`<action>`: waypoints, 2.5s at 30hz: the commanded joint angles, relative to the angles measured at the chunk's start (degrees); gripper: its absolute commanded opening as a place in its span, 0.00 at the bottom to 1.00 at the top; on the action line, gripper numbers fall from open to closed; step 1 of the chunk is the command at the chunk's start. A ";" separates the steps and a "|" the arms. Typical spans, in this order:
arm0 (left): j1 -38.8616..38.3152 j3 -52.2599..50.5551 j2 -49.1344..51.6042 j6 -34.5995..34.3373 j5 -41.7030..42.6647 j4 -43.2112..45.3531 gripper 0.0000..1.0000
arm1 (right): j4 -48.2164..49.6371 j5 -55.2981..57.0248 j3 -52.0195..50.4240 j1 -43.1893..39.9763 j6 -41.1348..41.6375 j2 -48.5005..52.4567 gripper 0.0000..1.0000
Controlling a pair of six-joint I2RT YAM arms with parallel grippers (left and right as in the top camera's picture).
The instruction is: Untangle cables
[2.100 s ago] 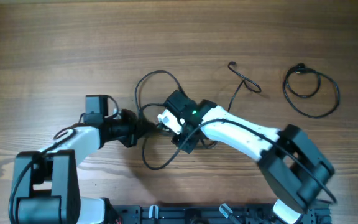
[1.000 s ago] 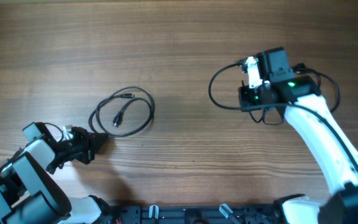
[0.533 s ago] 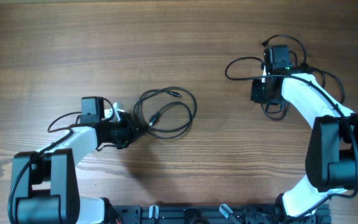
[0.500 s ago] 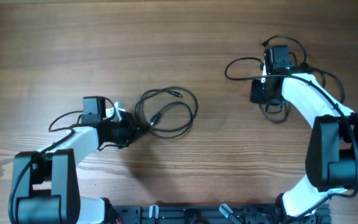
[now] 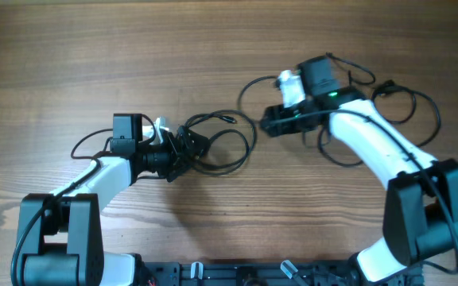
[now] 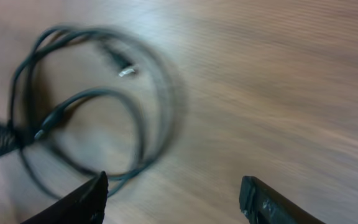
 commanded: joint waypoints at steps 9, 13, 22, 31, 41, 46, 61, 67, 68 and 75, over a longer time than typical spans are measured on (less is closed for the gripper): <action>5.01 1.57 -5.55 5.70 -3.80 -10.80 0.99 | 7.72 4.11 0.70 12.37 14.27 2.38 0.78; 4.87 2.91 -7.91 5.70 -16.76 -18.69 0.99 | 9.09 -0.70 0.61 12.79 15.61 3.48 0.88; 5.07 11.50 -8.31 3.06 -42.25 -32.04 1.00 | 19.06 6.62 0.55 25.14 16.68 8.98 0.76; 15.87 11.45 -8.31 -2.08 -52.61 -36.57 1.00 | 27.50 17.29 0.57 31.63 10.82 18.43 0.46; 16.46 11.45 -8.31 -2.10 -52.59 -36.46 1.00 | 22.47 25.40 0.70 30.95 12.28 13.90 0.04; 16.46 11.45 -8.31 -2.10 -52.61 -36.46 1.00 | 18.18 26.40 0.70 30.42 12.22 7.96 0.04; 16.46 11.45 -8.31 -2.10 -52.61 -36.46 1.00 | -5.11 47.54 0.66 3.56 12.26 -8.70 0.04; 16.46 11.45 -8.31 -2.10 -52.61 -36.46 1.00 | -8.26 41.11 0.55 -5.90 12.11 -8.70 0.06; 16.46 11.45 -8.31 -2.10 -52.61 -36.46 1.00 | -8.22 41.11 0.55 -6.84 12.07 -8.70 0.08; 16.46 11.45 -8.31 -2.10 -52.61 -36.46 1.00 | -7.65 40.59 0.52 -8.98 12.07 -8.48 0.28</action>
